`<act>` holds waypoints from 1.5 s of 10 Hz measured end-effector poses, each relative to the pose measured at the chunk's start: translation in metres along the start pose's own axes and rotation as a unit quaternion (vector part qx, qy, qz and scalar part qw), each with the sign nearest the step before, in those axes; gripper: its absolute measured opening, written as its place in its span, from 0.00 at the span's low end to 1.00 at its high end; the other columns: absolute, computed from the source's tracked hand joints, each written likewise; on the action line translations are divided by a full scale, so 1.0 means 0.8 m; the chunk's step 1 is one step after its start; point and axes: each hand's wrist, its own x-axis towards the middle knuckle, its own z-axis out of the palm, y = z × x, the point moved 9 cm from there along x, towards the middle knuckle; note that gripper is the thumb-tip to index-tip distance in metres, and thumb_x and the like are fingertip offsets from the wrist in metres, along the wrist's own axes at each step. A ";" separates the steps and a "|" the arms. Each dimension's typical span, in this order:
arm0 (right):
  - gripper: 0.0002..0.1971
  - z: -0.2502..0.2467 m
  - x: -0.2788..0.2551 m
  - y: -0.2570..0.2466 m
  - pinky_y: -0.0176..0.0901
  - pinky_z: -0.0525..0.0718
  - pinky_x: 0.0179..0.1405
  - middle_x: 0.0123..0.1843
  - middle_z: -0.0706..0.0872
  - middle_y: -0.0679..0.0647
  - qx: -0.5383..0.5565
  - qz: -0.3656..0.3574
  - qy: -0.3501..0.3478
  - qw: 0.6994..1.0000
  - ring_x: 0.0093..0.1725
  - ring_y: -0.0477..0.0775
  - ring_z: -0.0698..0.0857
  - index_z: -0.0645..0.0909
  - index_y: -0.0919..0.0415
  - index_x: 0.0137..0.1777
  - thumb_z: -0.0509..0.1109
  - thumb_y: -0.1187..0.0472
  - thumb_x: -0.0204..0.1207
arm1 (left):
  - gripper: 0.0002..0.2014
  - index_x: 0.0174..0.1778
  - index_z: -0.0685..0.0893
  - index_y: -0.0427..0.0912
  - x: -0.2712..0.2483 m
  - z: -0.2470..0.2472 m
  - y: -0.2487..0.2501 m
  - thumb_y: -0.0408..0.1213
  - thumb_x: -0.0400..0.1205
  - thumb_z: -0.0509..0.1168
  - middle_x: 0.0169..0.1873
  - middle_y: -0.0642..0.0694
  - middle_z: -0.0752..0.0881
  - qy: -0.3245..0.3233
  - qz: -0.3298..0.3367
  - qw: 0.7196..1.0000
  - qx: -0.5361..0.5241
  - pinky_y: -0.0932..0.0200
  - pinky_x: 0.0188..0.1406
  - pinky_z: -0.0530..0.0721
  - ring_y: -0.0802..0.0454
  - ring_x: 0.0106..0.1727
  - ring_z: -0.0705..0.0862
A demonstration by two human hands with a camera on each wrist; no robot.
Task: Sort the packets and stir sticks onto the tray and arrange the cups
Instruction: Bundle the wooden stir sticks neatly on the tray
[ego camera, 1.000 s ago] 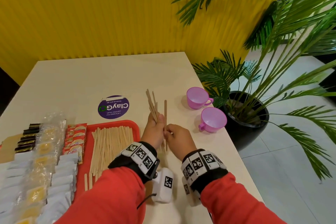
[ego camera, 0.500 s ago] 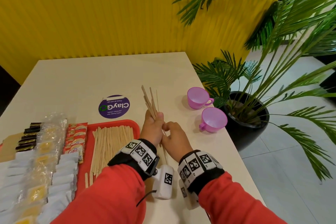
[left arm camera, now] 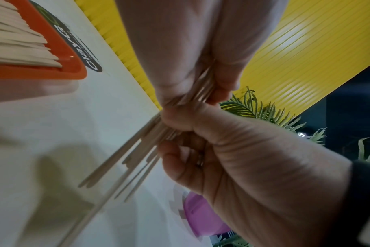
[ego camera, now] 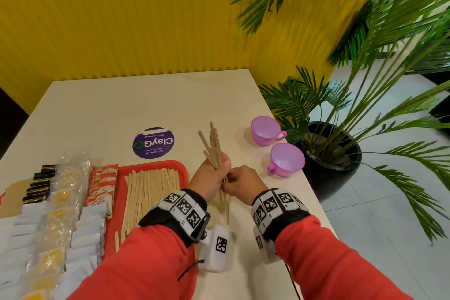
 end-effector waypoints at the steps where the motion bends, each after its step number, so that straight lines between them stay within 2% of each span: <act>1: 0.05 -0.004 -0.005 -0.001 0.41 0.77 0.39 0.33 0.83 0.52 0.019 -0.018 0.038 0.999 0.36 0.50 0.80 0.87 0.62 0.43 0.70 0.62 0.73 | 0.12 0.35 0.76 0.44 -0.003 0.001 0.008 0.29 0.84 0.57 0.35 0.40 0.79 -0.004 0.013 1.000 0.015 0.46 0.55 0.79 0.46 0.43 0.79; 2: 0.10 -0.012 -0.012 -0.004 0.42 0.78 0.44 0.43 0.88 0.58 0.029 -0.029 0.089 0.995 0.42 0.52 0.82 0.85 0.63 0.55 0.68 0.63 0.76 | 0.13 0.34 0.76 0.45 -0.004 0.002 0.020 0.31 0.84 0.58 0.33 0.45 0.79 0.007 0.032 0.999 0.018 0.51 0.49 0.78 0.47 0.41 0.78; 3: 0.13 -0.021 -0.016 -0.014 0.46 0.79 0.48 0.49 0.88 0.62 -0.001 -0.054 0.127 0.990 0.47 0.59 0.83 0.82 0.63 0.60 0.66 0.64 0.77 | 0.10 0.34 0.76 0.47 -0.005 0.007 0.036 0.37 0.82 0.59 0.31 0.48 0.78 0.005 0.050 0.999 0.005 0.53 0.44 0.80 0.49 0.37 0.80; 4: 0.12 -0.017 -0.012 -0.003 0.43 0.75 0.43 0.44 0.85 0.60 -0.008 -0.023 0.111 0.994 0.44 0.57 0.80 0.81 0.64 0.59 0.66 0.65 0.77 | 0.11 0.36 0.76 0.43 -0.006 0.010 0.042 0.29 0.85 0.57 0.29 0.50 0.78 0.008 0.058 0.998 0.012 0.76 0.30 0.78 0.66 0.27 0.79; 5: 0.09 -0.002 -0.009 0.013 0.37 0.67 0.33 0.41 0.83 0.58 -0.043 0.016 0.070 0.996 0.41 0.51 0.76 0.82 0.65 0.54 0.66 0.63 0.77 | 0.11 0.35 0.77 0.44 -0.007 0.015 0.035 0.27 0.82 0.59 0.32 0.48 0.78 0.005 0.054 0.998 0.040 0.74 0.30 0.78 0.57 0.33 0.78; 6: 0.09 0.014 -0.009 0.025 0.35 0.65 0.28 0.49 0.87 0.63 -0.076 0.040 0.036 0.996 0.40 0.53 0.77 0.83 0.67 0.52 0.65 0.63 0.78 | 0.11 0.35 0.78 0.45 -0.004 0.016 0.014 0.26 0.80 0.62 0.33 0.48 0.80 0.006 0.027 0.999 0.038 0.63 0.41 0.77 0.52 0.39 0.79; 7: 0.11 0.027 -0.011 0.031 0.42 0.75 0.46 0.55 0.87 0.64 -0.099 0.063 -0.009 0.993 0.52 0.62 0.84 0.83 0.68 0.56 0.64 0.65 0.78 | 0.11 0.35 0.78 0.45 -0.003 0.017 -0.001 0.25 0.79 0.64 0.33 0.48 0.80 0.005 0.002 1.000 0.029 0.59 0.44 0.76 0.51 0.40 0.79; 8: 0.17 0.035 -0.006 0.035 0.44 0.78 0.53 0.59 0.85 0.63 -0.118 0.067 -0.009 0.991 0.58 0.62 0.84 0.79 0.65 0.65 0.67 0.62 0.77 | 0.12 0.33 0.76 0.45 -0.001 0.017 -0.013 0.25 0.78 0.67 0.31 0.48 0.78 0.018 -0.017 1.000 0.011 0.61 0.36 0.75 0.53 0.35 0.77; 9: 0.23 0.044 -0.001 0.036 0.46 0.78 0.59 0.64 0.83 0.63 -0.142 0.065 -0.016 0.988 0.63 0.62 0.82 0.72 0.64 0.72 0.67 0.61 0.77 | 0.13 0.32 0.74 0.43 0.000 0.016 -0.020 0.25 0.76 0.69 0.30 0.48 0.77 0.034 -0.027 0.999 -0.017 0.62 0.37 0.75 0.54 0.34 0.76; 10: 0.28 0.056 0.002 0.043 0.45 0.78 0.58 0.66 0.81 0.62 -0.157 0.070 -0.044 0.984 0.64 0.61 0.81 0.68 0.61 0.75 0.68 0.62 0.75 | 0.15 0.29 0.72 0.42 0.001 0.019 -0.023 0.26 0.75 0.71 0.27 0.47 0.75 0.027 -0.027 0.999 -0.018 0.63 0.35 0.74 0.54 0.32 0.75; 11: 0.32 0.066 -0.002 0.051 0.41 0.80 0.52 0.62 0.82 0.57 -0.157 0.096 -0.082 0.980 0.60 0.58 0.82 0.69 0.58 0.72 0.73 0.60 0.66 | 0.19 0.26 0.67 0.42 0.002 0.020 -0.024 0.27 0.75 0.71 0.23 0.48 0.70 0.019 -0.022 0.999 -0.018 0.69 0.28 0.72 0.55 0.27 0.70; 12: 0.36 0.064 -0.004 0.054 0.45 0.82 0.58 0.60 0.81 0.55 -0.120 0.100 -0.084 0.984 0.60 0.56 0.82 0.70 0.58 0.69 0.78 0.58 0.59 | 0.21 0.26 0.64 0.43 0.000 0.023 -0.021 0.28 0.77 0.69 0.22 0.49 0.66 0.017 -0.014 1.000 -0.016 0.69 0.26 0.69 0.56 0.26 0.67; 13: 0.30 0.050 -0.006 0.034 0.38 0.76 0.59 0.63 0.81 0.57 -0.102 0.058 -0.061 0.991 0.64 0.56 0.80 0.71 0.60 0.71 0.74 0.60 0.69 | 0.22 0.25 0.63 0.42 -0.004 0.027 -0.010 0.25 0.77 0.68 0.22 0.48 0.64 0.017 0.010 1.000 -0.016 0.75 0.22 0.67 0.63 0.20 0.66; 14: 0.21 0.026 -0.012 0.027 0.34 0.72 0.55 0.69 0.77 0.62 -0.102 0.050 -0.012 0.993 0.69 0.57 0.76 0.69 0.66 0.73 0.62 0.65 0.80 | 0.21 0.24 0.66 0.42 -0.004 0.033 -0.007 0.23 0.74 0.71 0.21 0.48 0.67 0.003 0.019 1.000 -0.013 0.75 0.22 0.68 0.58 0.24 0.67; 15: 0.21 0.021 -0.016 0.049 0.17 0.64 0.36 0.71 0.76 0.62 -0.060 0.088 0.012 0.994 0.71 0.58 0.76 0.71 0.69 0.71 0.67 0.67 0.78 | 0.18 0.26 0.71 0.43 -0.003 0.034 -0.007 0.25 0.70 0.74 0.24 0.50 0.73 -0.007 0.022 1.000 0.009 0.73 0.26 0.72 0.58 0.27 0.71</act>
